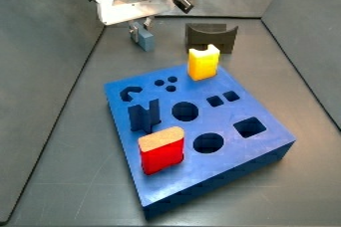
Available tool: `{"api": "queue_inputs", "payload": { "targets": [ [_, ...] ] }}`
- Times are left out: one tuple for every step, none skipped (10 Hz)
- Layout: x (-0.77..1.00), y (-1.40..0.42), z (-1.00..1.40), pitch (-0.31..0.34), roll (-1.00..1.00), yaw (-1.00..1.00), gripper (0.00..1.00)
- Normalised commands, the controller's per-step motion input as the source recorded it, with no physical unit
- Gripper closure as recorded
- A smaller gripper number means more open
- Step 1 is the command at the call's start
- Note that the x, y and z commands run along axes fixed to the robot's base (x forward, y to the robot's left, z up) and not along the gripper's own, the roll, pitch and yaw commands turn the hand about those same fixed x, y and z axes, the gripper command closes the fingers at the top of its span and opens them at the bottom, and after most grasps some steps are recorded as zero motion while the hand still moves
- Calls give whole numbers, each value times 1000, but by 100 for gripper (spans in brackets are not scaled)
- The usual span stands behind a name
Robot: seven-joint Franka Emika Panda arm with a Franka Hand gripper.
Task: Pick up the rectangle object. Place the rectangle object on the fixture. Regrasp the rectangle object. Move to above the board. Insert the rectangle object.
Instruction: Pick up the rectangle object.
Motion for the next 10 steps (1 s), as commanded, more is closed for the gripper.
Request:
{"api": "queue_inputs", "payload": {
  "targets": [
    [-151, 0, -131, -11, 31, -43, 100],
    [-209, 0, -6, 0, 0, -106, 100],
    [-143, 57, 0, 0, 0, -86, 100],
    [-114, 23, 0, 0, 0, -106, 100],
    [-91, 0, 0, 0, 0, -91, 100],
    [0, 0, -20, 0, 0, 0, 100],
    [-51, 0, 0, 0, 11, 0, 100],
    [0, 0, -80, 0, 0, 0, 100],
    [9, -17, 0, 6, 0, 0, 100],
    [231, -177, 66, 234, 211, 0, 100]
  ]
}}
